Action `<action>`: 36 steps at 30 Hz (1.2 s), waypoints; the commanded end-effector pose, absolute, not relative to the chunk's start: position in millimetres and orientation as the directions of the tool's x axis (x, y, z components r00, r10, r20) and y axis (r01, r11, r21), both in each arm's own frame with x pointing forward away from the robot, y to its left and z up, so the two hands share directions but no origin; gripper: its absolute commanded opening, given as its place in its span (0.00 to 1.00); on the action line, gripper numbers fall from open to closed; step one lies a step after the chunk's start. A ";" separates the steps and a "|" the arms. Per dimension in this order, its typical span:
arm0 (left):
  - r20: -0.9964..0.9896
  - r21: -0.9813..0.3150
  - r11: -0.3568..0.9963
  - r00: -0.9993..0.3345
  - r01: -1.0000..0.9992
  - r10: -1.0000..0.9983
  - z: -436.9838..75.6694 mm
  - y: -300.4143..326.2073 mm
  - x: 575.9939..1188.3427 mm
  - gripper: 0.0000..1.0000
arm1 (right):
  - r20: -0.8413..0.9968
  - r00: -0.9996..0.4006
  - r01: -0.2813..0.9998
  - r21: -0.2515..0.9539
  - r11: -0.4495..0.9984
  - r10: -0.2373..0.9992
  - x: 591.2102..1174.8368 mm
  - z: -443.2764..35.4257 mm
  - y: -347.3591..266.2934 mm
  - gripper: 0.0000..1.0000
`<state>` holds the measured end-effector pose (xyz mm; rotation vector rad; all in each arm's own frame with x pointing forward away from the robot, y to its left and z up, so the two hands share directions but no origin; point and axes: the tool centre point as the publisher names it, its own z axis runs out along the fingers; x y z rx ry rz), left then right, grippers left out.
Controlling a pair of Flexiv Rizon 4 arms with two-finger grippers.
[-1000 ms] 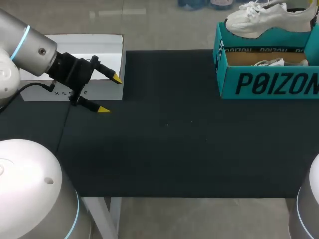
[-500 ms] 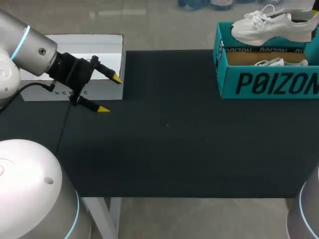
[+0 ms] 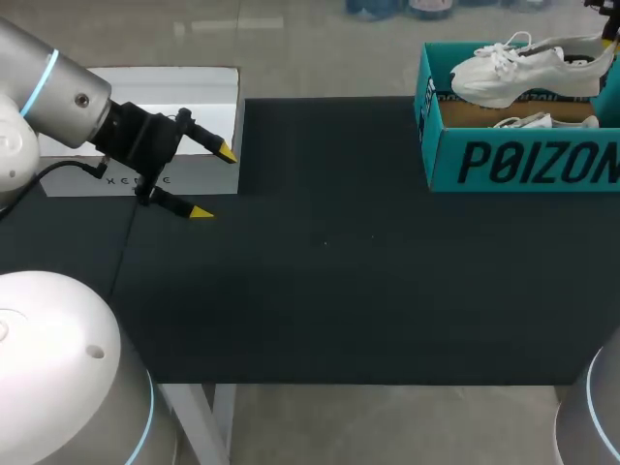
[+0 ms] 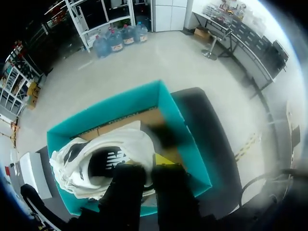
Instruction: Take the shoe out of the shoebox, open the shoe tongue, remove and reinsert the insole, then place the shoe into the shoebox
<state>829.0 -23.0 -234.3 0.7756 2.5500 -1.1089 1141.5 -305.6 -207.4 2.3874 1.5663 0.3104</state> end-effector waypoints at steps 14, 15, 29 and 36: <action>-0.424 -0.598 0.570 -0.825 0.564 0.372 -234.3 -23.3 829.0 1.00 | -0.010 0.438 0.854 0.317 -0.412 0.899 1194.2 -225.6 -306.4 0.00; -0.424 -0.598 0.570 -0.825 0.564 0.372 -234.3 -23.3 829.0 1.00 | -0.010 0.438 0.854 0.317 -0.412 0.899 1194.2 -225.6 -306.4 0.00; -0.424 -0.598 0.570 -0.825 0.564 0.372 -234.3 -23.3 829.0 1.00 | -0.010 0.438 0.854 0.317 -0.412 0.899 1194.2 -225.6 -306.4 0.00; -0.424 -0.598 0.570 -0.825 0.564 0.372 -234.3 -23.3 829.0 1.00 | -0.005 0.430 0.865 0.289 -0.410 0.903 1198.5 -237.6 -305.8 0.00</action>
